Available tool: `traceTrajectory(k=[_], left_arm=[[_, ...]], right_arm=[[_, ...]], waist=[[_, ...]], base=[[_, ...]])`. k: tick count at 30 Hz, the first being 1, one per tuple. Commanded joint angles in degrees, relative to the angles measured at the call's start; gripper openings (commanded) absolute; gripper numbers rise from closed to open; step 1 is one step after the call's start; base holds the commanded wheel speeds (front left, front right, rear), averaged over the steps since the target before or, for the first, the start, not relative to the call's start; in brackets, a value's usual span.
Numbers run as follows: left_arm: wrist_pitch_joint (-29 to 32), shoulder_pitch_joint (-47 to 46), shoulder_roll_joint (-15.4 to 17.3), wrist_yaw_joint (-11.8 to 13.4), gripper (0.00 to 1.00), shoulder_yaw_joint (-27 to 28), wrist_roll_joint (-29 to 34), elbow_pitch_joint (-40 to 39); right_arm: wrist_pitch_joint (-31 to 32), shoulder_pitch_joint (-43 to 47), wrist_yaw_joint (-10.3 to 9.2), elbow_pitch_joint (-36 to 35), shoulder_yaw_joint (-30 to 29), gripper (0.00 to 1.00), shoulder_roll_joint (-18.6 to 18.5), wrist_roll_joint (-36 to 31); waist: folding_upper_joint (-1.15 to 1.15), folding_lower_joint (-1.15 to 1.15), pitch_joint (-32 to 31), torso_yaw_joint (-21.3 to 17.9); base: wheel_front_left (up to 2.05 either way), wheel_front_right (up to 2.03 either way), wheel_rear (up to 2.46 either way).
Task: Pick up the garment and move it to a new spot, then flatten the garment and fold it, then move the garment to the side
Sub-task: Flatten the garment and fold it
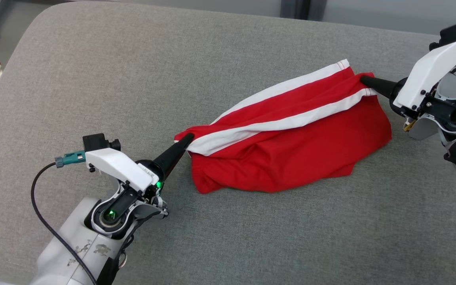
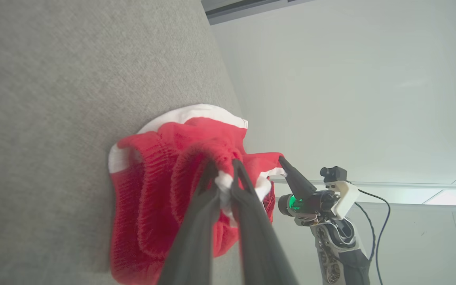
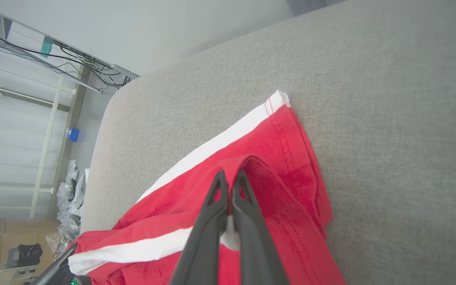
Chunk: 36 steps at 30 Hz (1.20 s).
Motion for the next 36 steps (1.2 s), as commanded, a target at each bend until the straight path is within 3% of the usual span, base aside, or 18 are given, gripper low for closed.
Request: traceTrajectory(k=[1,15,22,23,26,27,28,29,30,31,36], left_arm=[[-0.3,-1.3,-0.3,-0.4,0.00,0.5,0.1,0.8],[-1.7,-6.2,-5.7,-0.8,0.00,2.8,1.4,6.5],[-1.7,-7.0,-6.8,-0.8,0.00,3.6,2.3,6.9],[-1.6,-7.1,-7.0,-0.8,0.00,3.6,2.4,6.9],[-1.7,-7.4,-7.5,-0.8,0.00,4.0,2.8,7.1],[-1.8,-7.3,-7.7,-0.8,0.00,4.2,2.9,7.1],[-2.1,-7.4,-7.8,-0.8,0.18,4.5,3.1,7.2],[-2.7,-7.6,-7.7,-0.8,0.49,4.8,3.4,7.5],[-3.2,-7.7,-7.8,-0.8,0.89,5.1,3.6,7.6],[-3.3,-7.8,-8.0,-0.8,1.00,5.3,3.6,7.8],[-3.8,-7.9,-8.4,-0.8,1.00,6.2,4.2,8.8]], right_arm=[[-0.3,-0.9,0.03,0.7,-0.2,0.00,0.1,-0.3],[-5.0,-8.1,0.03,10.1,-1.9,0.00,1.4,-2.1],[-6.1,-9.8,0.03,12.3,-1.7,0.00,1.7,-2.6],[-6.8,-10.2,0.03,12.7,-1.8,0.12,1.6,-2.8],[-8.7,-11.0,0.03,13.5,-2.0,1.00,1.6,-2.9],[-9.2,-11.2,0.03,13.8,-2.1,1.00,1.7,-2.8],[-9.6,-11.5,0.03,14.1,-2.2,1.00,1.8,-2.8],[-10.0,-11.7,0.03,14.3,-2.2,1.00,1.9,-2.9],[-10.5,-11.9,0.03,14.5,-2.4,1.00,2.0,-2.7],[-10.8,-12.1,0.03,14.8,-2.5,1.00,2.2,-2.5],[-12.7,-12.4,0.03,15.4,-2.3,1.00,2.0,-2.8]], waist=[[0.00,0.00,0.7,0.3],[0.00,0.00,4.5,2.3],[0.00,0.00,5.7,2.7],[0.00,0.00,5.8,2.7],[0.00,0.00,6.3,2.9],[0.00,0.00,6.4,3.0],[0.00,0.00,6.4,3.0],[0.00,0.00,6.5,3.0],[0.00,0.00,6.5,3.0],[0.00,0.00,6.5,3.0],[0.00,0.00,6.3,2.8]], base=[[0.00,0.00,0.00],[0.00,0.00,0.00],[0.00,0.00,0.00],[0.00,0.00,0.00],[0.00,0.00,0.00],[0.00,0.00,0.00],[0.00,0.00,0.00],[0.00,0.00,0.00],[0.00,0.00,0.00],[0.00,0.00,0.00],[0.00,0.00,0.00]])
